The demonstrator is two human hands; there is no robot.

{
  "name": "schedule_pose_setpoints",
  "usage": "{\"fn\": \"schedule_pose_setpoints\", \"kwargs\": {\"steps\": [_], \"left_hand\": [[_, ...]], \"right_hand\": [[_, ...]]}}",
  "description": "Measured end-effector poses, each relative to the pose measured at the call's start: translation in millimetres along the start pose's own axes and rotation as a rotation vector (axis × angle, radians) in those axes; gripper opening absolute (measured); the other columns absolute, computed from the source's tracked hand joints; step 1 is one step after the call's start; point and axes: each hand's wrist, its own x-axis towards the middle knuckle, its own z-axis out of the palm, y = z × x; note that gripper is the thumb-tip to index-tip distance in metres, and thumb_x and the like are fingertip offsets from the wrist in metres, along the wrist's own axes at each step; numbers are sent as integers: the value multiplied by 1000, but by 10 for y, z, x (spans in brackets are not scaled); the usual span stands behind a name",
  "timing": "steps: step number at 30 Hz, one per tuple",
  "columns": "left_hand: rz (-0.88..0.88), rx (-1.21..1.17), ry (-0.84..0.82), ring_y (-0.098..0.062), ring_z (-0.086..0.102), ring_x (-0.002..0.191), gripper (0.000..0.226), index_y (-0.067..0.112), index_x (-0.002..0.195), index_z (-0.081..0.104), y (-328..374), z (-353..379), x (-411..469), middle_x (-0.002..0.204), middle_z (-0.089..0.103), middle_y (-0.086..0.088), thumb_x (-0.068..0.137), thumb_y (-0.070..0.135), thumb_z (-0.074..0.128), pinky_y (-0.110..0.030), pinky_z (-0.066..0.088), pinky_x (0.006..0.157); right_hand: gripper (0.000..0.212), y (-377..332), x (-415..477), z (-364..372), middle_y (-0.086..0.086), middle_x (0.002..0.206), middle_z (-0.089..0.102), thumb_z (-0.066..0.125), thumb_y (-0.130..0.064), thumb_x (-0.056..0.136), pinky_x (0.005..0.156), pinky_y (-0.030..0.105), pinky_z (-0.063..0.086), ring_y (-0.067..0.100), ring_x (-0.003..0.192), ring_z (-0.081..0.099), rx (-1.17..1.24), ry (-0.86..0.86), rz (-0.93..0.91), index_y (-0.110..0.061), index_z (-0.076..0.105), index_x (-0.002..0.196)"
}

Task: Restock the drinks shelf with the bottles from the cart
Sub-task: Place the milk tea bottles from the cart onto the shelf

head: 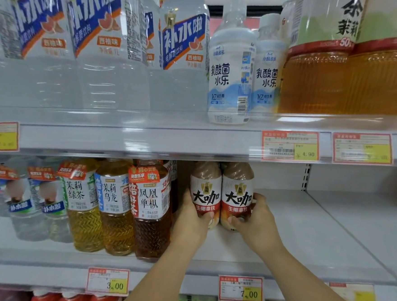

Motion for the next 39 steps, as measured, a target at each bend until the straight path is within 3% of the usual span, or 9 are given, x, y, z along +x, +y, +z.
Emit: {"fn": "schedule_pose_setpoints", "kwargs": {"steps": [12,16,19,23,26,30,32,37,39], "left_hand": [[25,37,-38,-23,48,124,72,21,139,32,-11,2,26,134,51,-3,79,16,71,-44,39,105],[79,86,-52,-25,41,130,85,20,146,22,93,-100,-179,143,38,-7,78,27,72,-45,37,107],[328,114,29,-8,36,129,61,24,142,33,165,-266,-709,142,35,5,88,23,62,-26,32,108],[544,95,52,10,44,106,31,16,122,57,-252,-403,-1570,114,51,10,92,10,51,-4,32,92],[409,126,26,8,47,94,26,12,112,62,-882,-363,-2120,104,54,10,92,15,46,-1,35,81],[28,204,-34,4,52,85,23,14,110,63,-1855,-284,-2831,97,57,12,91,7,54,-3,40,72],[-152,237,-64,-8,59,78,23,17,110,63,-2253,-282,-3176,96,59,12,91,7,54,-15,48,68],[-530,330,-92,-5,55,81,27,21,114,63,-3050,-306,-3966,97,62,10,92,11,52,0,36,61],[-613,333,-96,-5,56,80,27,23,112,64,-3317,-306,-4221,99,65,10,92,10,51,-4,38,64]], "right_hand": [[65,24,20,-9,9,119,56,78,-11,71,77,24,42,18,97,55,-49,-9,30,-9,40,124],[69,-68,-164,-151,8,128,51,74,-26,76,80,27,41,19,107,52,-144,-35,-1,-11,36,132],[61,-105,-644,-305,-5,125,50,66,-30,82,82,27,43,9,107,51,-283,66,-240,-21,38,136],[25,225,-1464,-267,-14,96,53,59,-20,85,76,11,40,-1,85,51,-258,-47,-531,-18,61,109],[19,764,-2002,-7,-15,89,52,56,-23,86,75,1,34,-4,79,46,-303,-260,-453,-15,64,101],[18,1500,-2605,429,-9,87,63,59,-20,79,68,10,35,3,75,54,-369,-552,-226,-18,66,96],[18,1804,-2855,640,-6,89,65,63,-17,80,66,12,36,0,74,54,-405,-696,-117,-19,66,98],[34,2499,-3480,1143,0,121,61,57,-24,89,88,27,47,15,108,58,-554,-1120,107,-20,56,123],[39,2673,-3697,1316,1,128,57,58,-25,91,96,30,45,16,116,54,-548,-1240,195,-19,51,129]]}}
